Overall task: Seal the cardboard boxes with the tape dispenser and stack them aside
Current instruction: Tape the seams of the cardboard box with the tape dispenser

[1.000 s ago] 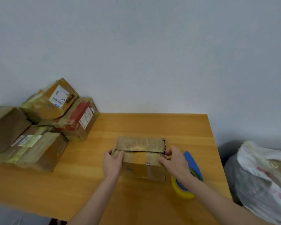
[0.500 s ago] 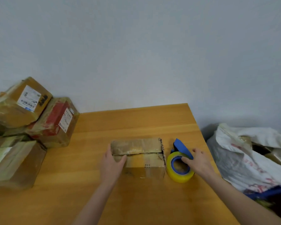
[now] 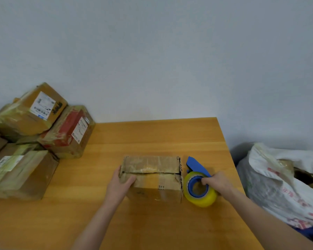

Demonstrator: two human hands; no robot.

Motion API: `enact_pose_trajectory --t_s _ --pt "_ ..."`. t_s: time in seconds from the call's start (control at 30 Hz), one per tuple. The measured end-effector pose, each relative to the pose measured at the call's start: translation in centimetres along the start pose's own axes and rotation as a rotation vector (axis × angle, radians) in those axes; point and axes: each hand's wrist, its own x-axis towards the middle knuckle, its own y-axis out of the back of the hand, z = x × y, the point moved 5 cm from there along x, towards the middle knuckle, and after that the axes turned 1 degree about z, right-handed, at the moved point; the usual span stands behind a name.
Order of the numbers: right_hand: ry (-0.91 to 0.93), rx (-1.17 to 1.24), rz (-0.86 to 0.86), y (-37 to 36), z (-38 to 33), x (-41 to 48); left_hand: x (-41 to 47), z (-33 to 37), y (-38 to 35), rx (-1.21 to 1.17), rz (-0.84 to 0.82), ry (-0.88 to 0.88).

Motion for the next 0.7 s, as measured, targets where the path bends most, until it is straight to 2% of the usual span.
enact_pose_trajectory --t_s 0.1,0.23,0.43,0.5,0.6,0.7 --pt "-0.074 0.277 -0.078 -0.5 -0.4 -0.9 -0.4 0.1 0.1 -0.043 -0.035 0.011" --pt "-0.050 0.319 -0.085 1.9 -1.0 -1.3 -0.9 0.7 0.1 -0.088 -0.074 0.003" --pt "0.272 0.419 0.071 10.7 -6.2 -3.0 -2.4 4.0 -3.9 -0.029 -0.074 -0.090" --pt "0.382 0.401 0.049 12.2 -8.4 -4.4 -2.7 5.2 -5.8 -0.037 -0.076 -0.108" --pt "0.450 0.278 -0.036 11.5 -10.3 -6.1 -2.8 6.8 -7.7 -0.082 -0.088 -0.136" --pt "0.475 0.140 -0.040 9.3 -10.6 -6.9 -3.1 7.3 -7.9 0.055 -0.015 -0.166"
